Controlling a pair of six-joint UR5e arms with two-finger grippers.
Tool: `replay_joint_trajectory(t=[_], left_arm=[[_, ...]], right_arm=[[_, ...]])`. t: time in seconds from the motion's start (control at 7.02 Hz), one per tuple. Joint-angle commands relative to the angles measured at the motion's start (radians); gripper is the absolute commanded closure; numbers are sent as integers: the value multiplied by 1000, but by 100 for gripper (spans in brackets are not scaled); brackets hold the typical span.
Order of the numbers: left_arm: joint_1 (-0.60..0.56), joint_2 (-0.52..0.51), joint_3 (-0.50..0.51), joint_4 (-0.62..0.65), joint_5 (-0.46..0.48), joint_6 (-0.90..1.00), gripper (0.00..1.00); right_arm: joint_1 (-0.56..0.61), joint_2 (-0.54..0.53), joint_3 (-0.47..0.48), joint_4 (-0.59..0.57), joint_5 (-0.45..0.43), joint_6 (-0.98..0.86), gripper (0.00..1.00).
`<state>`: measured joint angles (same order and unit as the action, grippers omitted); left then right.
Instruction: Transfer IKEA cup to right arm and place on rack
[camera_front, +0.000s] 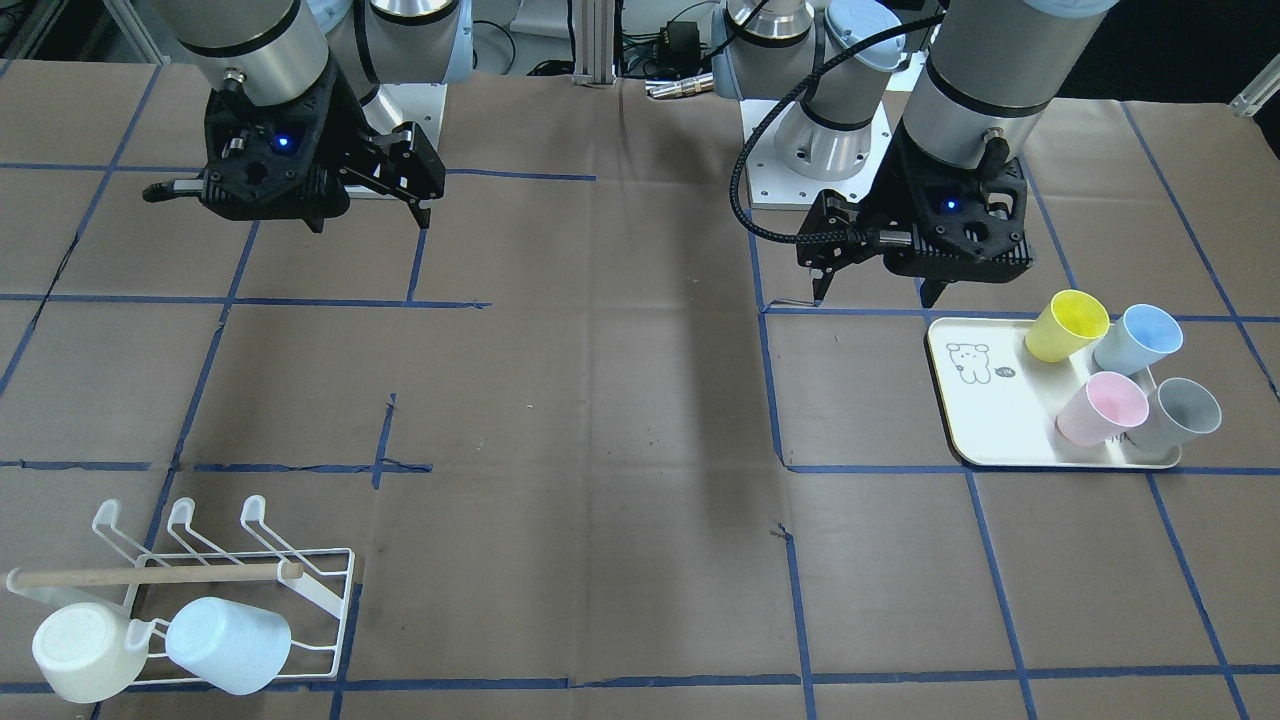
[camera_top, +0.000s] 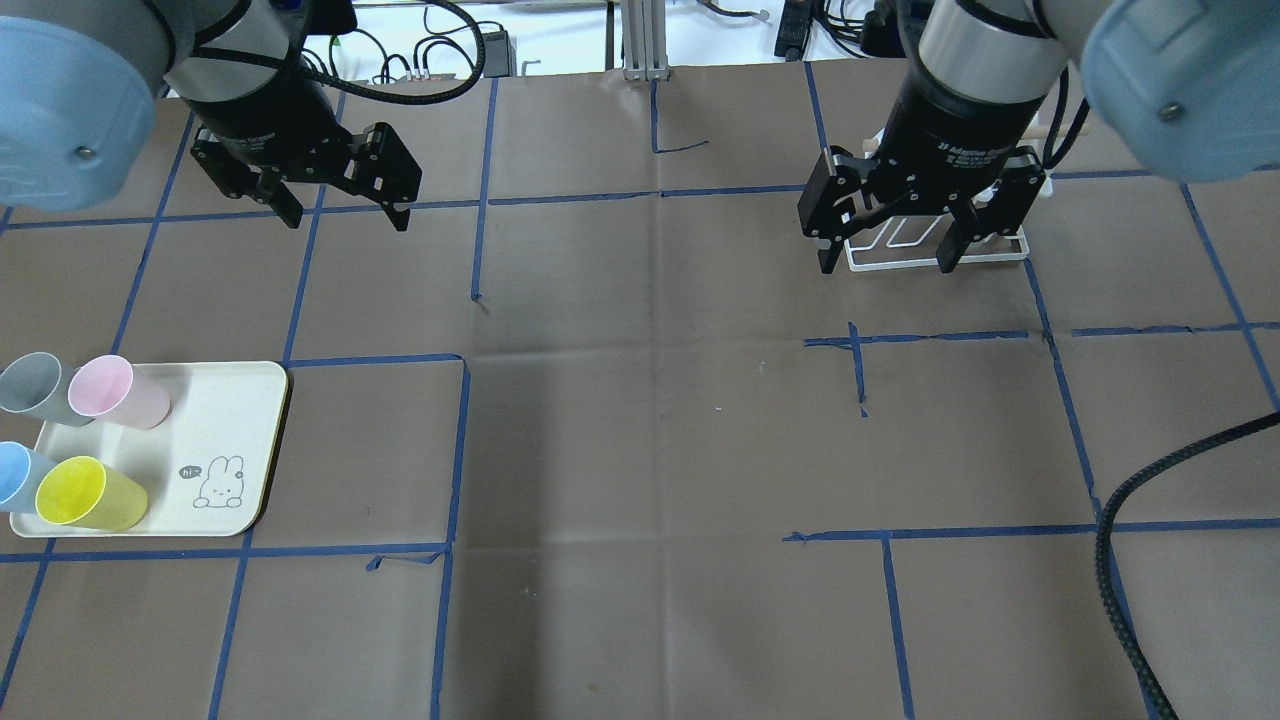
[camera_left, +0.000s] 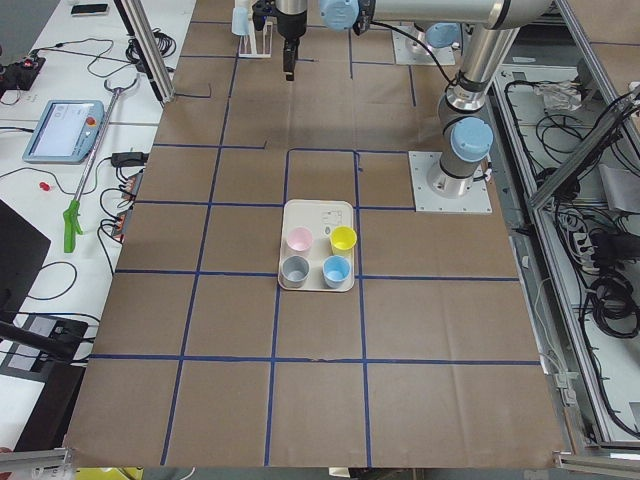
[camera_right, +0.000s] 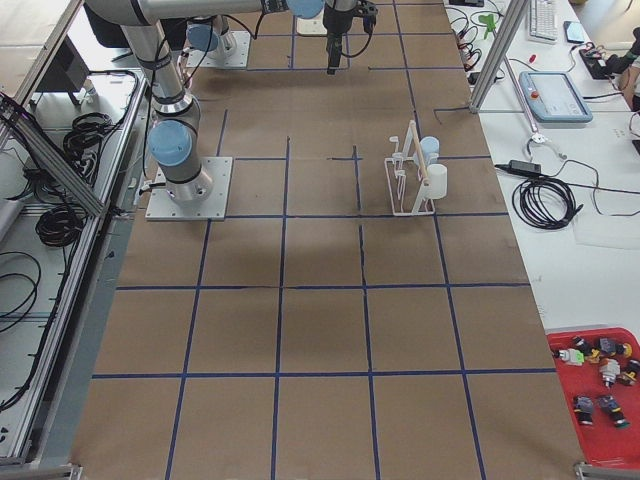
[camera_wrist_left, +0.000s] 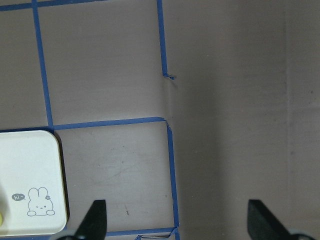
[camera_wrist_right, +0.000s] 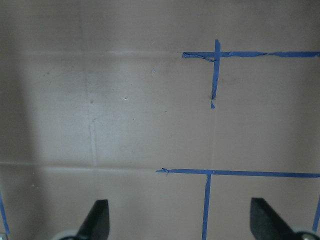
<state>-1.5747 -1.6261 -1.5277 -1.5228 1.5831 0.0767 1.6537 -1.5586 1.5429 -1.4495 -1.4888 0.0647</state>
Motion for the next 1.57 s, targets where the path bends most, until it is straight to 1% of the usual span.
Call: replay_joint_trajectory(t=[0.0,0.28,0.57,1.14,1.42], left_arm=[[1,0,0,1,0,0,1],[1,0,0,0,0,0,1],[1,0,0,0,0,0,1],[-1,0,0,1,0,0,1],[1,-1,0,1,0,0,1]], right_arm=[[6,-9,25,-15,-24,1,0],[5,-35,39,-15,-22,3,0],[0,-84,106,-66,-24,1,0],[-14,-98,112,-66,-30,4,0],[-47,-100,112,-66,-56,-2,0]])
